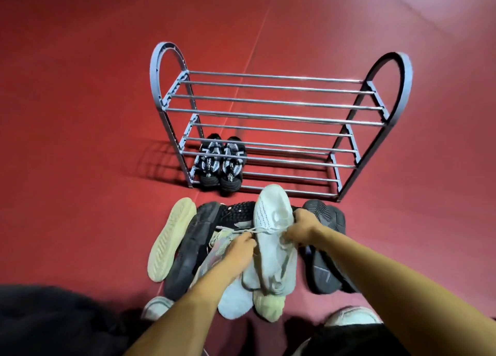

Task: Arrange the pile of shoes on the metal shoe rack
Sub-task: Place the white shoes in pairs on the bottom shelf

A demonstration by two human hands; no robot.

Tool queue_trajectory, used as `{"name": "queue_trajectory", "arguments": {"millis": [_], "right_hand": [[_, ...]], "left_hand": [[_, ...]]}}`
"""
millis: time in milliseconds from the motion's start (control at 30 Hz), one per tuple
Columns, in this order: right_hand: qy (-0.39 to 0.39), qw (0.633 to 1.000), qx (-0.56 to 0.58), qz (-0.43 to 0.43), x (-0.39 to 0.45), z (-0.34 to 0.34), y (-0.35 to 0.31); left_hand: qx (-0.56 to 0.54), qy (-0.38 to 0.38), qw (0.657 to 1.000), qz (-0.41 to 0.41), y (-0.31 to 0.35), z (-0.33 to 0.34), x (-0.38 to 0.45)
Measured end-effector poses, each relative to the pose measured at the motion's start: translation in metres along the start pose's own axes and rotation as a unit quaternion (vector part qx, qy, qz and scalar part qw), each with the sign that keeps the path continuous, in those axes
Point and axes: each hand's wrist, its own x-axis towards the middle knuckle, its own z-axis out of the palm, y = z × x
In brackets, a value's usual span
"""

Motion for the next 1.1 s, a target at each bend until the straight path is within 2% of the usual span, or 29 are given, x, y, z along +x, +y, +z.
{"name": "queue_trajectory", "arguments": {"millis": [67,100,167,233,300,367,500,633,767,833,900,1000,1100], "right_hand": [[0.063,0.997,0.039,0.013,0.002,-0.014,0.008],[0.095,0.994,0.059,0.02,0.004,-0.02,0.014],[0.15,0.984,0.087,0.034,0.009,-0.031,0.026],[0.18,0.977,0.1,0.059,0.012,-0.039,0.039],[0.185,0.974,0.101,0.084,0.014,-0.046,0.052],[0.182,0.973,0.098,0.107,0.013,-0.05,0.063],[0.171,0.97,0.131,0.116,0.013,-0.046,0.069],[0.154,0.972,0.154,0.086,0.017,-0.039,0.064],[0.153,0.971,0.169,0.073,0.021,-0.038,0.059],[0.152,0.968,0.188,0.071,0.024,-0.039,0.058],[0.149,0.963,0.215,0.07,0.025,-0.039,0.059],[0.152,0.957,0.236,0.071,0.021,-0.043,0.06],[0.156,0.951,0.26,0.066,0.018,-0.048,0.06]], "left_hand": [[0.158,0.07,0.984,-0.036,-0.015,-0.014,0.003],[0.2,0.074,0.976,-0.05,-0.022,-0.02,0.003],[0.192,0.006,0.978,-0.084,-0.033,-0.023,-0.001],[0.229,-0.058,0.966,-0.102,-0.038,-0.014,-0.006],[0.287,-0.062,0.952,-0.082,-0.039,-0.001,-0.009],[0.294,-0.037,0.952,-0.078,-0.04,0.011,-0.008],[0.132,-0.054,0.982,-0.125,-0.03,0.018,-0.01],[-0.009,-0.056,0.988,-0.144,-0.015,0.025,-0.011],[-0.179,-0.079,0.958,-0.21,-0.005,0.018,-0.015],[-0.21,-0.068,0.95,-0.222,0.003,0.012,-0.017],[-0.146,-0.052,0.964,-0.215,0.02,0.003,-0.021],[0.078,0.004,0.99,-0.118,0.069,-0.018,-0.025],[0.268,0.109,0.957,-0.005,0.122,-0.046,-0.034]]}}
